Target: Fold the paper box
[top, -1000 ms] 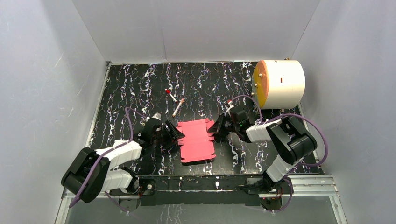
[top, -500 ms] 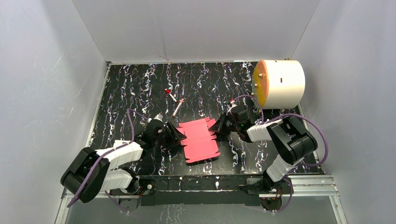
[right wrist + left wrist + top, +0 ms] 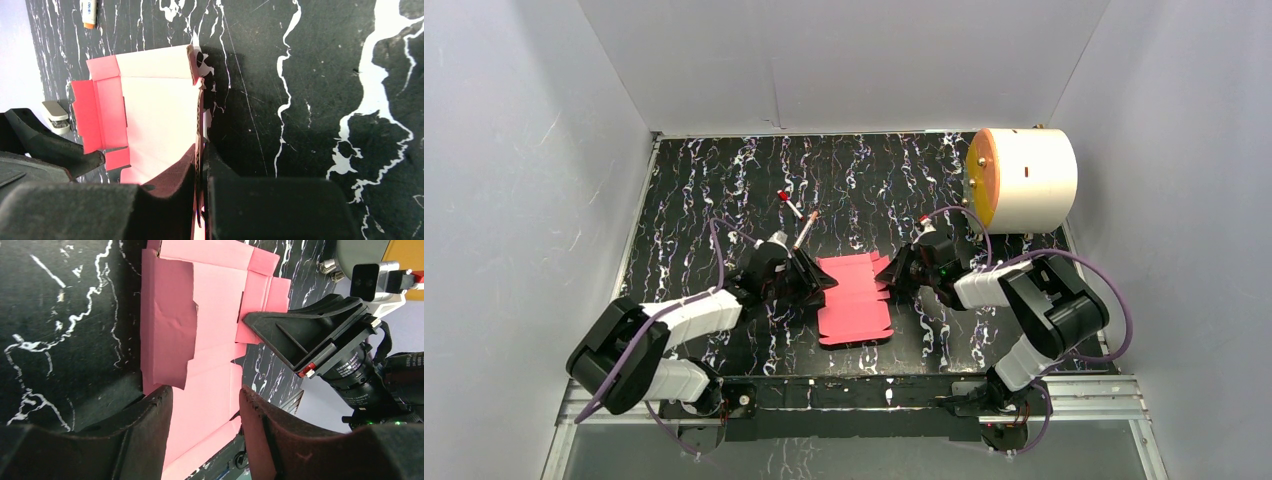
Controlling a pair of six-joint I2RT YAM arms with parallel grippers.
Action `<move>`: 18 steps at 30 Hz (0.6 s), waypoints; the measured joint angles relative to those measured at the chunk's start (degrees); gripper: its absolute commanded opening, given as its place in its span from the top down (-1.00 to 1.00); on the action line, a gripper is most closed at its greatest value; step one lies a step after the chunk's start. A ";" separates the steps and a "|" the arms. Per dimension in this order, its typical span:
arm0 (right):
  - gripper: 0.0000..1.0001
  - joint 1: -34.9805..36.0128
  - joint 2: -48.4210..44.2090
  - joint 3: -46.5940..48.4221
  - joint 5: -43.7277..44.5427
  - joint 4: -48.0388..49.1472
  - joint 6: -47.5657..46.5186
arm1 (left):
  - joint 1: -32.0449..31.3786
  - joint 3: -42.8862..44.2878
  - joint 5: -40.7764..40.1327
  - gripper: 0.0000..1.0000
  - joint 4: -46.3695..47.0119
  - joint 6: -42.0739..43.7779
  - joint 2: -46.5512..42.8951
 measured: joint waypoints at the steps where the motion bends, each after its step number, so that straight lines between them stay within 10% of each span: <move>1: 0.70 0.11 -0.17 -0.02 0.44 -0.11 0.00 | -0.28 0.44 -0.04 0.02 0.11 0.22 0.72; 18: 0.39 0.74 -3.39 0.42 3.87 -4.98 -2.73 | -3.63 5.62 -5.55 -0.07 -6.14 7.69 4.39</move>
